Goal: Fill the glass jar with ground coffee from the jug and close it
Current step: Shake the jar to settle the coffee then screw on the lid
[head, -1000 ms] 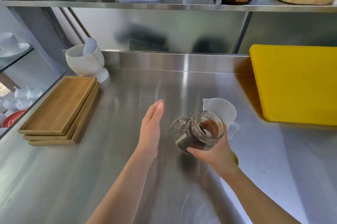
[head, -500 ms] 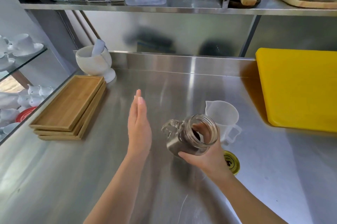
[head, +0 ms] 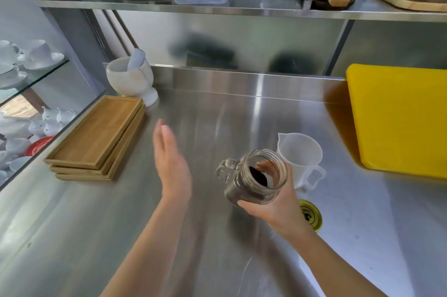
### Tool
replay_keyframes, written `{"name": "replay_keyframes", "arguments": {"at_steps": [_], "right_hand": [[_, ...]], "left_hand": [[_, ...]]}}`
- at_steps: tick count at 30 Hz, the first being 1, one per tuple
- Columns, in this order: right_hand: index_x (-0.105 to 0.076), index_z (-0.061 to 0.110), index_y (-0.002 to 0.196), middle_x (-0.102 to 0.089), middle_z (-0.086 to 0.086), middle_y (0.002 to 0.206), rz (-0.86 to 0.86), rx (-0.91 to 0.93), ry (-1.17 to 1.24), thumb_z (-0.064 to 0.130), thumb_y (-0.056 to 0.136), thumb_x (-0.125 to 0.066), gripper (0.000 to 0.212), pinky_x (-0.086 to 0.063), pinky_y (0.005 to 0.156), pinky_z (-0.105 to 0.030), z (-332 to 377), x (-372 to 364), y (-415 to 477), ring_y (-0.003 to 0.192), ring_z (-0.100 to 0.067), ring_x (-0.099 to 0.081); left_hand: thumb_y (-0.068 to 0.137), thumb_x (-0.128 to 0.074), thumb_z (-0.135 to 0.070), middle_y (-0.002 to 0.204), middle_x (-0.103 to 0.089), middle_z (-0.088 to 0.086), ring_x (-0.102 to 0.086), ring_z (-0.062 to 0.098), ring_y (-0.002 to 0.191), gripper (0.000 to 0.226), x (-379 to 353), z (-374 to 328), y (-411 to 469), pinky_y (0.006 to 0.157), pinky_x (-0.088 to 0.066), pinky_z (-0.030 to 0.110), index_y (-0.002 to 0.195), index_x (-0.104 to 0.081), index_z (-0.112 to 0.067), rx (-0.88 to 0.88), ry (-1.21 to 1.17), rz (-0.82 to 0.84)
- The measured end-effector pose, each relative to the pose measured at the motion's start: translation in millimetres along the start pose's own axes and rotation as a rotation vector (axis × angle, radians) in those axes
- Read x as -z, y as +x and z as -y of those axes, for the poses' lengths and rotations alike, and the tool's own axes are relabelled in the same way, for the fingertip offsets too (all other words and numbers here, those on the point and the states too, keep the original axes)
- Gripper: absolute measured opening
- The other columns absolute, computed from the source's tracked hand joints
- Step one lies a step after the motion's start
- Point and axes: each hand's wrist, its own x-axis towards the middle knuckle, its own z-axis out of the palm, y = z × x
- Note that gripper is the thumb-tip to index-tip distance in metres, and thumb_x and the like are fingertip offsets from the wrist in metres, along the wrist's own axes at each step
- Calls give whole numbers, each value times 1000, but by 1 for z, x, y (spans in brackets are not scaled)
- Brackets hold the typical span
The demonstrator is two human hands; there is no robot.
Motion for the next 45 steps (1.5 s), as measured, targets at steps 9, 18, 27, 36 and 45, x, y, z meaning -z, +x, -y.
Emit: {"name": "replay_keyframes", "arguments": {"at_steps": [9,18,27,36,45], "right_hand": [[-41,30,121,-58,6,118,64,-109,22,33,39,-93,97,-44,97,-43,-15,-12,-10,112,-16,-54],[-41,43,115,-57,21,111,81,-46,-18,33,41,-91,90,-43,86,-15,-2,-18,-5,110,-8,-53],[-20,38,139,-24,22,146,346,-114,-44,55,61,-74,96,-21,107,-25,33,0,9,133,5,-19],[-1,43,141,-10,25,149,262,-136,-73,46,66,-76,105,-16,112,-33,14,-26,-12,134,6,-11],[-26,24,134,-50,6,128,363,-146,-46,14,51,-87,104,-38,93,-13,6,-8,5,117,-1,-46]], "left_hand": [[80,-40,-64,134,-47,-23,-36,-15,123,58,5,19,-44,98,-24,8,128,-51,-33,125,187,539],[90,-51,-36,50,-37,-4,-32,9,48,46,7,13,-35,47,-29,15,51,-37,-16,194,202,529],[70,-55,-11,49,-38,-3,-35,13,43,25,4,33,-46,41,-31,22,51,-43,-23,777,-258,-36],[70,-55,-15,50,-27,1,-22,16,43,20,-1,30,-41,40,-19,23,57,-40,-13,663,-67,-49],[73,-58,-15,59,-25,2,-20,17,51,13,-3,28,-47,44,-20,28,69,-47,-10,555,-1,114]]}}
